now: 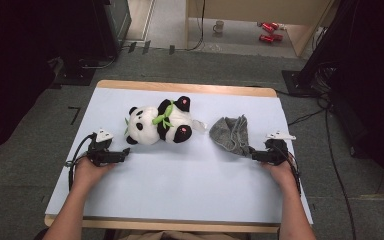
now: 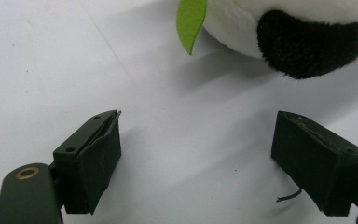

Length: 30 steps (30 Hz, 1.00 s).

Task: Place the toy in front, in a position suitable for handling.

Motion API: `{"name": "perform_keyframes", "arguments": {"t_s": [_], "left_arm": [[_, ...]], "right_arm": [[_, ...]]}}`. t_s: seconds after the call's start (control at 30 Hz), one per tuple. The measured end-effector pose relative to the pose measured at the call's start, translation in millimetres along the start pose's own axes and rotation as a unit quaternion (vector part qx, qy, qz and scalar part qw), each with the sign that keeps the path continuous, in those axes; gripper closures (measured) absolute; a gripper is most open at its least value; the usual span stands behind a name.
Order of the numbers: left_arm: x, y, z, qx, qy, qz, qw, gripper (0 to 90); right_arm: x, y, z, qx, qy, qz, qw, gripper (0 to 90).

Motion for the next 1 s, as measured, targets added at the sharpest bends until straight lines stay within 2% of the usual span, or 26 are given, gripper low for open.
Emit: {"name": "perform_keyframes", "arguments": {"t_s": [0.57,0.67,0.7,0.73,0.77,1.0], "left_arm": [[-2.1,-0.9,0.4,-0.004,-0.007,-0.006,0.9999,16.0],[-2.5,-3.4,-1.4,0.002,-0.017,-0.004,0.9999,25.1],[-2.6,-4.6,-2.9,0.011,-0.025,0.0,0.9996,25.1],[-3.0,-5.9,-4.5,0.02,-0.035,0.001,0.9992,30.1],[-5.1,-8.4,-6.5,0.035,-0.053,0.005,0.998,30.9],[-13.8,-18.2,-0.9,0.048,-0.057,0.028,0.9968,30.2]], "right_arm": [[0.0,0.0,-0.1,0.001,0.0,0.0,1.0,12.7],[0.0,0.0,0.0,0.0,0.0,0.0,1.0,12.7],[0.0,0.1,0.0,0.0,0.0,0.0,1.0,12.7],[0.0,0.1,0.0,0.0,0.0,0.0,1.0,12.7],[0.0,0.0,0.0,0.0,0.0,0.0,1.0,12.7],[0.0,0.1,0.1,0.0,0.001,0.0,1.0,12.7]]}}
Point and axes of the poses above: each handheld gripper's, and its own axes: y roughly forward along the jaws, x roughly out of its underside, z roughly to its right, the point moved 1 cm from there along y, roughly forward along the jaws, and after that the axes turned 3 degrees about y, right-handed, at the moved point
